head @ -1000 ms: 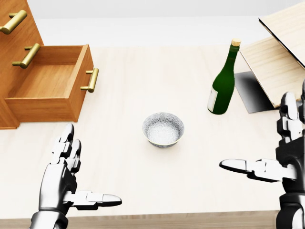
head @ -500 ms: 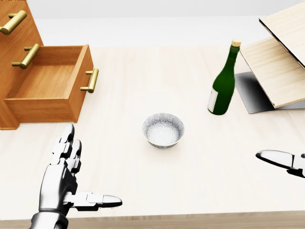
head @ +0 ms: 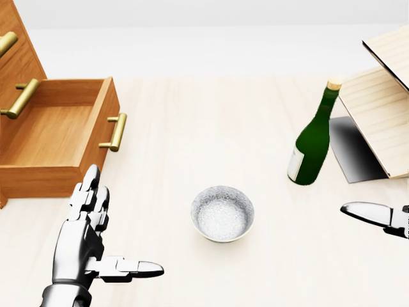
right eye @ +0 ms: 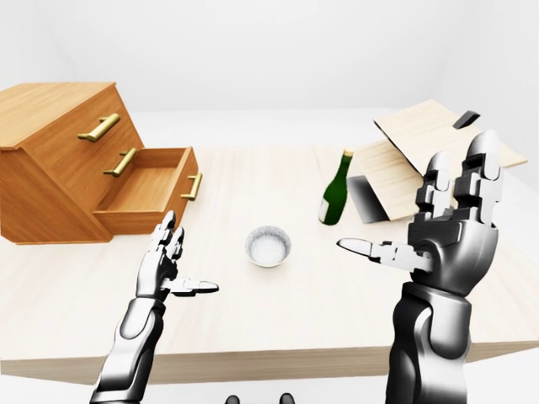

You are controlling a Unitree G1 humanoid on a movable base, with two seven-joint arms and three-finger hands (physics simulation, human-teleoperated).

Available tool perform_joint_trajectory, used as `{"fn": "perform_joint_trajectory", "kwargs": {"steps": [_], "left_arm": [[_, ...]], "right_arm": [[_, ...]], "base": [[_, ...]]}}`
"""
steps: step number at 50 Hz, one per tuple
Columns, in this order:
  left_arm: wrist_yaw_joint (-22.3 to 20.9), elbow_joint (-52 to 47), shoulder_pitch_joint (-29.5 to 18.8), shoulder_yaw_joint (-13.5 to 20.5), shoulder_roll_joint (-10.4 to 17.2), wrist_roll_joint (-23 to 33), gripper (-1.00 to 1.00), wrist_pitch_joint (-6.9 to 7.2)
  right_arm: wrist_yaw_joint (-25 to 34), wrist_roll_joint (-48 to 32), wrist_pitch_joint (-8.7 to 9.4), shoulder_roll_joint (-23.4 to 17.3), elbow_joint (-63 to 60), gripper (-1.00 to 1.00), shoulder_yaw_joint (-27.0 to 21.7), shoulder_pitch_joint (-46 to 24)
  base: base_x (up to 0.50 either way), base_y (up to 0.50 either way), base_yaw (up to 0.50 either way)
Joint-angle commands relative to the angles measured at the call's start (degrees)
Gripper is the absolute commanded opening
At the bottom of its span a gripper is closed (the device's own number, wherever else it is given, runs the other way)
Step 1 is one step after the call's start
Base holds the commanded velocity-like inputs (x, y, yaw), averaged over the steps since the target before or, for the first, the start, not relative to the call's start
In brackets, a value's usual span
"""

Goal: Close the bottom drawer of the cabinet.

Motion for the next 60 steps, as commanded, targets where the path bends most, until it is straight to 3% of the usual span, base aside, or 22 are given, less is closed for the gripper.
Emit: {"fn": "perform_joint_trajectory", "kwargs": {"steps": [1,15,25,31,34,44,49,60], "left_arm": [[0.0,-0.2,0.2,-0.2,-0.1,0.1,1.00,-0.07],[0.0,0.9,0.1,-0.3,-0.1,0.2,1.00,-0.78],[-0.1,1.4,-0.5,0.0,0.0,0.0,1.00,-0.47],[0.0,5.2,-1.3,0.2,0.1,0.3,1.00,-2.81],[0.1,6.0,-2.3,0.7,0.4,0.2,1.00,-2.59],[3.3,20.1,-15.2,3.3,2.4,-0.2,1.00,-2.92],[4.3,31.0,-24.8,3.2,3.3,-0.1,1.00,-2.92],[5.4,52.0,-35.0,3.7,4.8,-0.2,1.00,-2.92]], "right_arm": [[0.4,-0.4,0.00,0.2,-0.1,1.00,0.4,0.2],[0.7,-0.6,0.00,0.3,0.0,1.00,0.4,0.1],[0.6,-0.4,0.00,0.7,-0.5,1.00,0.5,0.7],[0.7,-0.3,0.00,0.7,-0.5,1.00,0.4,0.8],[0.7,-0.3,0.00,0.7,-0.5,1.00,0.5,0.7],[0.9,-0.5,0.00,0.9,-0.9,1.00,1.0,0.9],[1.0,-0.4,0.00,0.9,-1.6,1.00,1.0,0.9],[1.2,-0.2,0.00,0.9,-1.6,1.00,1.1,0.7]], "base": [[0.31,0.00,0.00],[0.31,0.00,0.00],[0.10,0.00,0.00],[0.00,0.00,0.00],[0.00,0.00,0.00],[0.00,0.00,0.00],[0.00,0.00,0.00],[0.00,0.00,0.00]]}}
